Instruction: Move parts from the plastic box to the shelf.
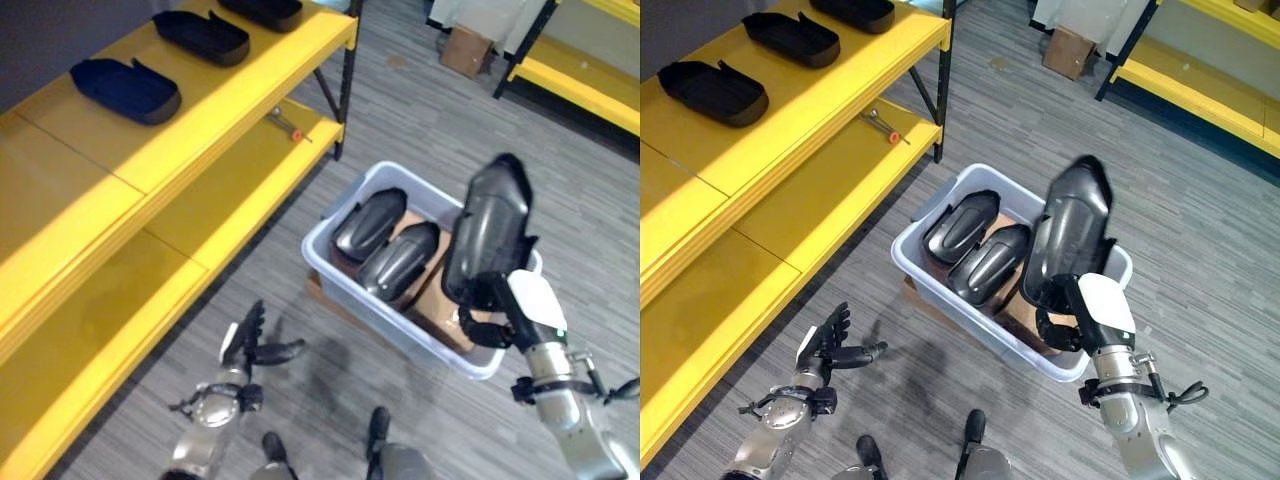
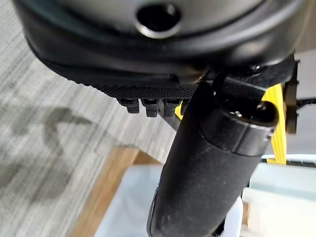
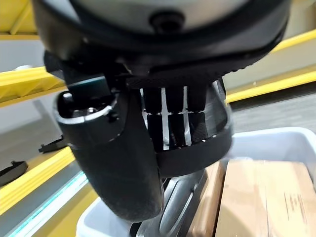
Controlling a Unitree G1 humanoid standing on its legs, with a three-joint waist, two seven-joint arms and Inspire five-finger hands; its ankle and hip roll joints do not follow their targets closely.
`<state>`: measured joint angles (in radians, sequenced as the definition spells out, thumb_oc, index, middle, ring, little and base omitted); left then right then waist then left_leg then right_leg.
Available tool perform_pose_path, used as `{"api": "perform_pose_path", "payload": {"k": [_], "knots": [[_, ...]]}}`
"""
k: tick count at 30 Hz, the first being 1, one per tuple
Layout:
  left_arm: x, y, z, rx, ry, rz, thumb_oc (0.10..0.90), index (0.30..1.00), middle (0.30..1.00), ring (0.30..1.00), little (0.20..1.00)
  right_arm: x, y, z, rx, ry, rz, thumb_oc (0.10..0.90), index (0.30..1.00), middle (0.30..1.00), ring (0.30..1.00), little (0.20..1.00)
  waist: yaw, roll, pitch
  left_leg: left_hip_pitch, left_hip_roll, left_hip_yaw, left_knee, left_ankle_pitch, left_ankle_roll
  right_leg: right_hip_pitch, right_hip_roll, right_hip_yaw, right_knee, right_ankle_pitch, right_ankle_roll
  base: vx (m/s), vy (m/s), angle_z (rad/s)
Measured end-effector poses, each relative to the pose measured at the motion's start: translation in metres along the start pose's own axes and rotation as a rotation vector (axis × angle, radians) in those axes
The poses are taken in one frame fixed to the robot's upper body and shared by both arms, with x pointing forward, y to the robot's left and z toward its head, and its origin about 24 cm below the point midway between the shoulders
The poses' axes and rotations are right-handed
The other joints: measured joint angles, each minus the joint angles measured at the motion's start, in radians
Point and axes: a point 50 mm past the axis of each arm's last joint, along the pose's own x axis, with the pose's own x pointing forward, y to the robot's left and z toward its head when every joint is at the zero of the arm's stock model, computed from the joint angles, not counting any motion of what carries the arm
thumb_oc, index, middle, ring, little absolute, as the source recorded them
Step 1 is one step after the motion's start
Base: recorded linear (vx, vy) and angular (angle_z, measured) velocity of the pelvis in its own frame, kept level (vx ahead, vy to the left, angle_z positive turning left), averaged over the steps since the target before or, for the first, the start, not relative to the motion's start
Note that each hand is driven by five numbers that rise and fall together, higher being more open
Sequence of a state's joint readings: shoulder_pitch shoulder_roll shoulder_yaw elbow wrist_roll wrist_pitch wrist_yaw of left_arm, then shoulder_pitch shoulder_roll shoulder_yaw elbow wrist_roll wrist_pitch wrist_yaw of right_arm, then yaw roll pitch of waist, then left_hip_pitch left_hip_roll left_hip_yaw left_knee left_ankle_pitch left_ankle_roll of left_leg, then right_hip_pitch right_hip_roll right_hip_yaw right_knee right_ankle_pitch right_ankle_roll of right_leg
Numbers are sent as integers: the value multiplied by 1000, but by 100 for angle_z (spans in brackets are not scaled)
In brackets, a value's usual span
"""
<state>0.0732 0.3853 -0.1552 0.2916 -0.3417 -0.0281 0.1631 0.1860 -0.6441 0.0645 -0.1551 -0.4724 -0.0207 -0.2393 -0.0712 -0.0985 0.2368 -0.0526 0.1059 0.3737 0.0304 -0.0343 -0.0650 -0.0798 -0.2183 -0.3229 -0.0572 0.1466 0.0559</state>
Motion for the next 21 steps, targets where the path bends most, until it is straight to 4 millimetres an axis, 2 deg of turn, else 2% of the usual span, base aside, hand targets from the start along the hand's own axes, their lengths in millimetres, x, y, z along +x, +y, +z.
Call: {"api": "perform_pose_path", "payload": {"k": [4, 6, 7, 9, 11, 15, 17, 21], "knots": [[-5, 18, -5, -3, 18, 69, 900, 1000, 1000, 1000, 1000, 7, 1, 8, -6, -41, 20, 400, 300, 300, 300, 300, 48, -8, -9, -24, -6, -11, 3, 5, 11, -4, -3, -2, -28, 32, 2, -19, 67, 12], [-6, 20, -6, -1, 20, 77, 900, 1000, 1000, 1000, 1000, 16, 1, 18, -30, -97, 29, 400, 300, 300, 300, 300, 70, -9, -11, -40, -8, -25, 6, 9, 11, -10, -2, -10, -28, 32, 3, -23, 115, 20], [-6, 19, -5, -3, 13, 70, 900, 1000, 1000, 1000, 1000, 26, 0, 30, -51, -155, 28, 400, 300, 300, 300, 300, 82, -10, -12, -59, -7, -37, 7, 16, 11, -15, -1, -25, -28, 32, 3, -26, 110, 36], [-6, 17, -4, -6, 9, 63, 900, 1000, 1000, 1000, 1000, 35, 0, 41, -48, -204, 27, 400, 300, 300, 300, 300, 84, -11, -13, -71, -9, -59, 1, 28, 12, -17, -1, -40, -28, 33, 3, -4, 162, 32], [-7, 15, -6, -15, 17, 67, 900, 1000, 1000, 1000, 1000, 42, -1, 53, -41, -253, 24, 400, 300, 300, 300, 300, 110, -17, -17, -74, -13, -64, -3, 30, 13, -16, -3, -39, -27, 37, 2, 17, 164, 8], [-8, 15, -6, -22, 15, 70, 900, 1000, 1000, 1000, 1000, 50, 1, 70, -55, -324, 35, 400, 300, 300, 300, 300, 110, -30, -35, -67, -27, -79, -22, 48, 31, -17, -15, -39, -27, 63, -10, 38, 171, 13], [-8, 17, -5, -23, 11, 89, 900, 1000, 1000, 1000, 1000, 50, 3, 72, -66, -337, 43, 400, 300, 300, 300, 300, 125, -42, -45, -66, -41, -83, -22, 46, 36, -15, -27, -37, -20, 70, -9, 7, 189, 8], [1, 12, 9, -19, -37, 71, 900, 1000, 1000, 1000, 1000, 47, 9, 66, -64, -298, 61, 400, 300, 300, 300, 300, 123, -31, -49, -74, -64, -126, -22, 56, 66, -19, -63, -34, 47, 77, -6, -18, 111, 44]]}}
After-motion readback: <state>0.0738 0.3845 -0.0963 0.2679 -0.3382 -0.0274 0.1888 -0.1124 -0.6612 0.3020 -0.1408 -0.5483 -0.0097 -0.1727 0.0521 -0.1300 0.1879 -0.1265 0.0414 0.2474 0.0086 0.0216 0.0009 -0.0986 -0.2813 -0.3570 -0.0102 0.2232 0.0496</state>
